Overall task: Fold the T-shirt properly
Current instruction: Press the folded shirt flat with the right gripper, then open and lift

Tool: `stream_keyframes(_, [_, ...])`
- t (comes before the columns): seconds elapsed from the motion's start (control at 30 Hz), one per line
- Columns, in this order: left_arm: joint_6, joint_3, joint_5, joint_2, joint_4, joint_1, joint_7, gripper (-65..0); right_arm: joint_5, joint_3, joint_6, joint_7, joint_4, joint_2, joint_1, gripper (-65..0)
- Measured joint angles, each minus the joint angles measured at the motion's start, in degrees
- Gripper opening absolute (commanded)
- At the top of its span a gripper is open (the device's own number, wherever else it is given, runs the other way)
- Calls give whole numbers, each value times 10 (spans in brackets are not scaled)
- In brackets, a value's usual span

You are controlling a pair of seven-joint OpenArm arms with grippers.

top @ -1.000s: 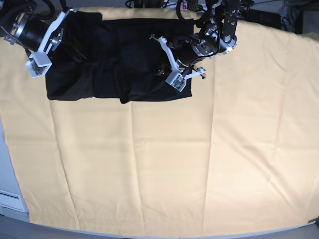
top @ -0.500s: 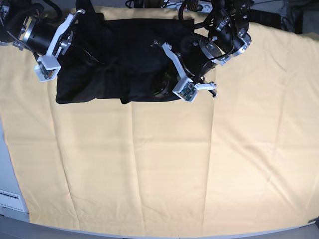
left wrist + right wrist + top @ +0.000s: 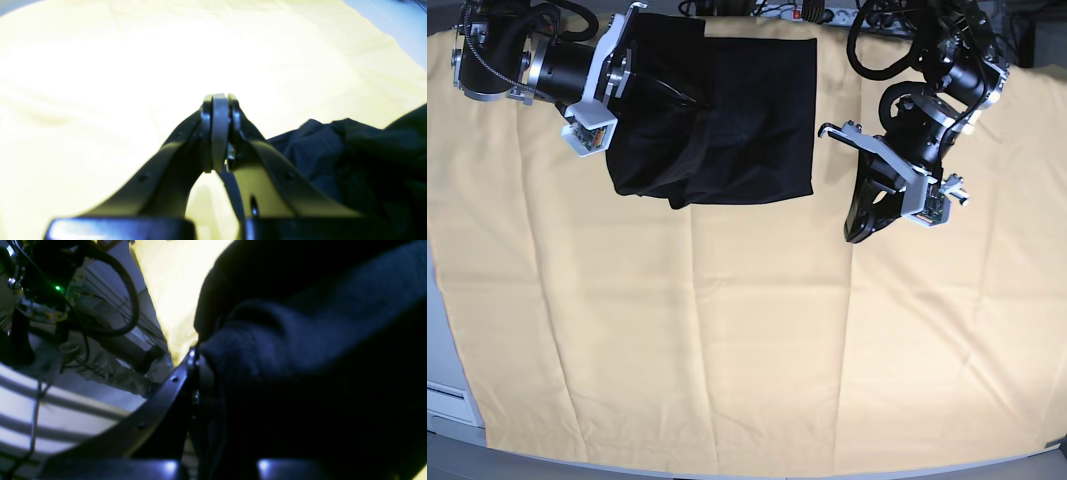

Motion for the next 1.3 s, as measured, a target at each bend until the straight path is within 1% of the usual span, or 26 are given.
stream_keyframes(0.07, [-2, -16, -14, 1, 0, 2, 14, -650, -14, -18, 0, 6, 0, -7, 7, -650])
stream_keyframes(0.13, [-1, -32, -21, 1, 0, 2, 14, -650, -44, -32, 0, 19, 0, -14, 11, -650])
stream_keyframes(0.2, [-1, -47, -27, -2, 0, 2, 14, -650, -74, -48, 0, 36, 0, -14, 17, -650])
stream_keyframes(0.37, [-2, -78, -33, -35, 0, 2, 16, -650, -155, -80, 0, 77, 0, -14, 23, -650])
stream_keyframes(0.47, [-1, -90, -33, -51, 0, 2, 15, -650, -170, -89, 0, 93, 0, -14, 23, -650])
stream_keyframes(0.6, [-2, -89, -35, -54, 0, 2, 15, -650, -171, -100, 0, 94, 0, -14, 30, -650])
stream_keyframes(0.63, [-1, -89, -35, -54, 0, 2, 15, -650, -181, -100, 0, 97, 0, -14, 36, -650])
stream_keyframes(0.7, [-2, -89, -35, -54, 0, 2, 15, -650, -207, -100, 0, 122, 0, -14, 42, -650])
stream_keyframes(0.77, [-1, -89, -35, -54, 0, 8, 15, -650, -217, -101, 0, 148, 0, -14, 40, -650])
stream_keyframes(0.9, [-2, -89, -48, -54, 0, 15, 15, -650, -219, -108, 0, 162, 0, -14, 43, -650])
stream_keyframes(1.0, [-2, -89, -48, -54, 0, 16, 15, -650, -224, -137, 0, 160, 0, -14, 43, -650])
stream_keyframes(1.03, [-2, -89, -48, -54, 0, 17, 16, -650, -237, -149, 0, 162, 0, -14, 43, -650])
stream_keyframes(1.13, [-1, -89, -48, -54, 0, 21, 15, -650, -311, -181, 0, 183, 0, -14, 45, -650])
stream_keyframes(1.3, [-1, -89, -48, -54, 0, 21, 16, -650, -330, -227, 0, 191, -1, -14, 52, -650])
